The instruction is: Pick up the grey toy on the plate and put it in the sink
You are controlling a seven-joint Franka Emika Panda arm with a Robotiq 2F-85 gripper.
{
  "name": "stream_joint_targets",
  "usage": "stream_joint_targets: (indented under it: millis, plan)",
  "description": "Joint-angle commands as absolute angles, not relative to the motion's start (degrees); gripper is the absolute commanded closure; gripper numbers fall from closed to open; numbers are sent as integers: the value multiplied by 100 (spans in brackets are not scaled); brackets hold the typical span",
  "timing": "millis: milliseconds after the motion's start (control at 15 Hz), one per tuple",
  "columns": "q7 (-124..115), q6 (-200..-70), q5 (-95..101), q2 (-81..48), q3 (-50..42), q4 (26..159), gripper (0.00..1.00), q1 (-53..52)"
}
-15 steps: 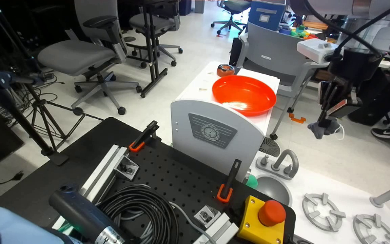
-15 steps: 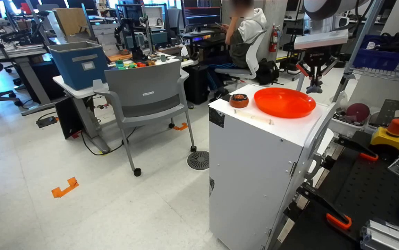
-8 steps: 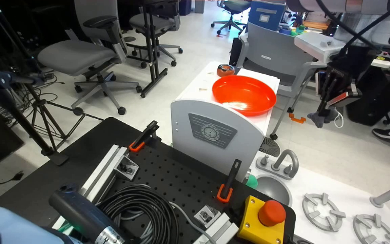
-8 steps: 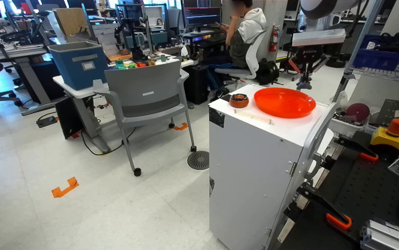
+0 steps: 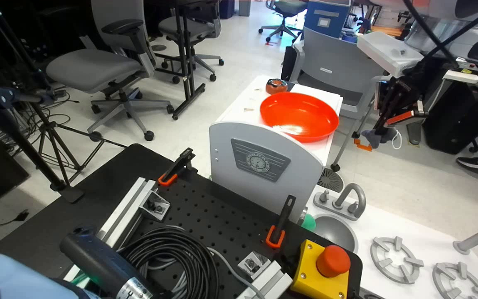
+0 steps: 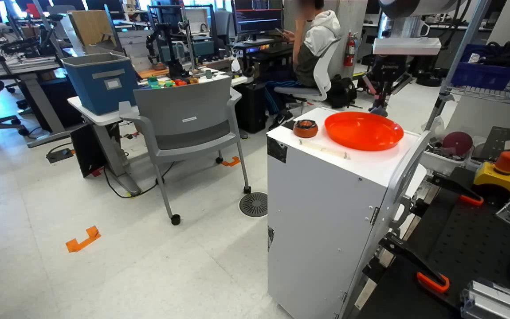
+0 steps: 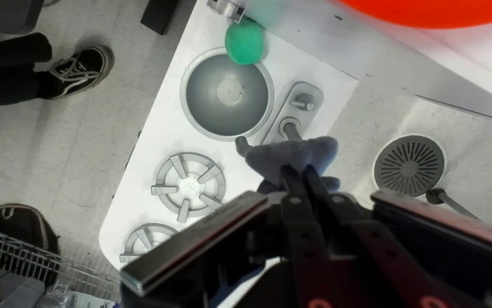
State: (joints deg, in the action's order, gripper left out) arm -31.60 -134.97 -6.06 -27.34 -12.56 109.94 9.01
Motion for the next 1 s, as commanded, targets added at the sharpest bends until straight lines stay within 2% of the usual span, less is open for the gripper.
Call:
stream_joint_targets:
  millis: [0,933]
  plan:
    - [-2934,-13394,-921,-2718,-1237,10943,99,1004]
    - [-3057,-13576,-883,-2510,-1472,11372,99,1004]
